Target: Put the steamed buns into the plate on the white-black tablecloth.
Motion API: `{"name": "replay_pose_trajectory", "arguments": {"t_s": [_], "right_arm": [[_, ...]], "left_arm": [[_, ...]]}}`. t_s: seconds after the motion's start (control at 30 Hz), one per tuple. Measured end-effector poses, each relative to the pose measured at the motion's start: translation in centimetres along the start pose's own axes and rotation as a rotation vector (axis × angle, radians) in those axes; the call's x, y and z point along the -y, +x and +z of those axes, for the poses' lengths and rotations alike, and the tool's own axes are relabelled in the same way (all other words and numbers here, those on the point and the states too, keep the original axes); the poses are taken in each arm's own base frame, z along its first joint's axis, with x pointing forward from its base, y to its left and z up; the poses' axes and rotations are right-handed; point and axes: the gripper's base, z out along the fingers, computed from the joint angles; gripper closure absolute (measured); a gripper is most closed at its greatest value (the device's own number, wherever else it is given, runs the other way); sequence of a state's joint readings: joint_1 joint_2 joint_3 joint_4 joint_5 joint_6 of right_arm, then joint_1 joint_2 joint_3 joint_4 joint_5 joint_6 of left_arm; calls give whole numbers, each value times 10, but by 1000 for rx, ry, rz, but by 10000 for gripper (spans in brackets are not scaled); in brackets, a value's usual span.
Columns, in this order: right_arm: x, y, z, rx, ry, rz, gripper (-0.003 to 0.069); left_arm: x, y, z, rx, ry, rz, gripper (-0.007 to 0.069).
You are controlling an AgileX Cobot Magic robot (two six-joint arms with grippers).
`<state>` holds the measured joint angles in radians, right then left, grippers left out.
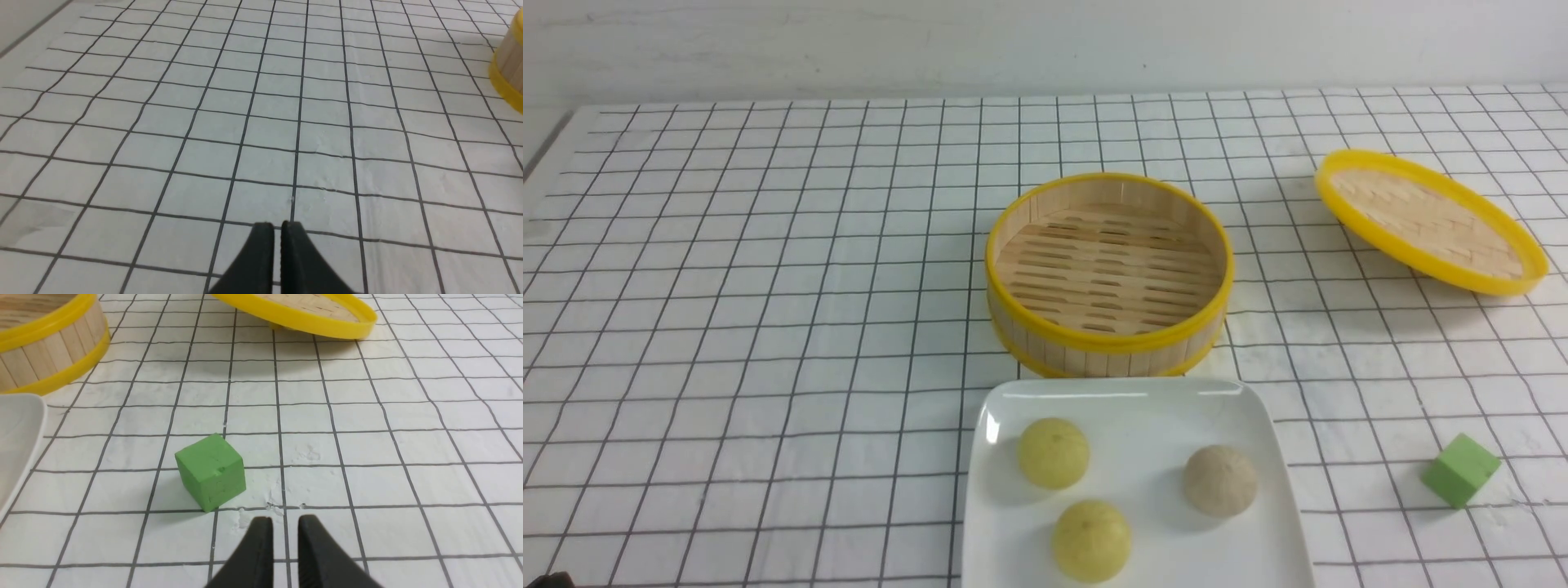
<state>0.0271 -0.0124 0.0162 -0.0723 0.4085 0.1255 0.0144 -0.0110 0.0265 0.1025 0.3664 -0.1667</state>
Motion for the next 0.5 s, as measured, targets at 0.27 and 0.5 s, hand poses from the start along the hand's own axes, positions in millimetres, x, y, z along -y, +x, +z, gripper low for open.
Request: {"name": "replay_pose_trajectory", "arguments": {"t_s": [0.27,0.5], "right_arm": [[0,0,0,0,0,0,528],[0,0,0,0,0,0,520]], "left_arm": [[-1,0,0,-1,-14,36,555],[-1,0,0,-1,-15,39,550]]}}
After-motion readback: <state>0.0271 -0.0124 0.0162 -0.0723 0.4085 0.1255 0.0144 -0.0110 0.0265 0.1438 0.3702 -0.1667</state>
